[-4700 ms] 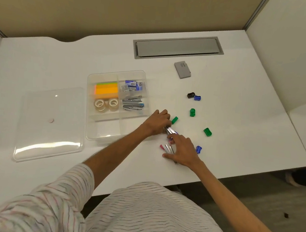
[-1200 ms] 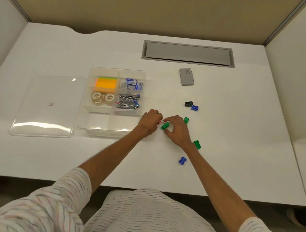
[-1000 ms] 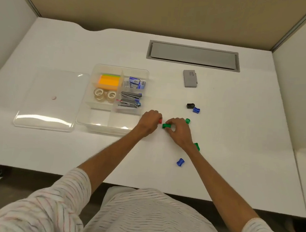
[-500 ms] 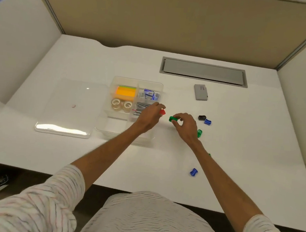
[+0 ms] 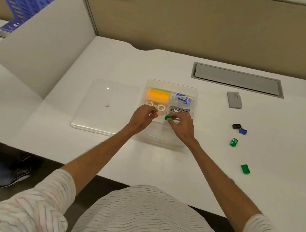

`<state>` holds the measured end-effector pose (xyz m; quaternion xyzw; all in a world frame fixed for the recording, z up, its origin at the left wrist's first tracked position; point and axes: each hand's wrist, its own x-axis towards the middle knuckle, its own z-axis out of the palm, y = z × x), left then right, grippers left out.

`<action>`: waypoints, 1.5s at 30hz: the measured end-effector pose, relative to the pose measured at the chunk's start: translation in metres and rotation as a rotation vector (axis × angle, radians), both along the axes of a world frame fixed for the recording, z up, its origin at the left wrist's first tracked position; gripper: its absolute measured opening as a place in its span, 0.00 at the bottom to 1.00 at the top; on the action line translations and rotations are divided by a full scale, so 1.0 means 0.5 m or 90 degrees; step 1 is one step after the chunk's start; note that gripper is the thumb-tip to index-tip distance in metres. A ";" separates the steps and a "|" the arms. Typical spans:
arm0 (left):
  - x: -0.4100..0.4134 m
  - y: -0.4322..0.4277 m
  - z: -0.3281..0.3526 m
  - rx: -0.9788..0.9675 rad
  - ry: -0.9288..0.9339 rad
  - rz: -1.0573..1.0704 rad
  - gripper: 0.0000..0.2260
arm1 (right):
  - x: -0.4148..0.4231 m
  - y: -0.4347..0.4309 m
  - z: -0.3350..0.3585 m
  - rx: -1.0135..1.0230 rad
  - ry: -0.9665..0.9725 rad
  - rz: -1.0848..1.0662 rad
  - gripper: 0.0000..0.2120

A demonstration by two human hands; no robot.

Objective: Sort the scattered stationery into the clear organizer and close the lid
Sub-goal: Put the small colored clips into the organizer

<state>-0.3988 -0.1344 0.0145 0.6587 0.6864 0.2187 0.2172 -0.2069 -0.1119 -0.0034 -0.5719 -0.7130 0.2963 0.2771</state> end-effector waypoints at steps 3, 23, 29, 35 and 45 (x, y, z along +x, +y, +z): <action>-0.048 -0.019 -0.004 -0.023 0.018 -0.012 0.12 | -0.045 -0.006 -0.011 0.024 -0.025 0.033 0.10; -0.061 -0.022 -0.029 0.074 0.253 -0.122 0.18 | -0.116 -0.029 -0.035 0.054 -0.155 0.026 0.13; -0.014 -0.016 -0.033 0.099 0.224 -0.100 0.12 | -0.049 -0.043 -0.036 0.118 -0.093 -0.074 0.11; 0.074 0.000 -0.024 0.141 0.202 -0.155 0.10 | 0.044 -0.054 -0.033 0.142 -0.091 -0.184 0.08; 0.254 0.021 -0.043 0.118 0.159 -0.285 0.11 | 0.232 -0.113 -0.039 0.090 -0.090 -0.337 0.09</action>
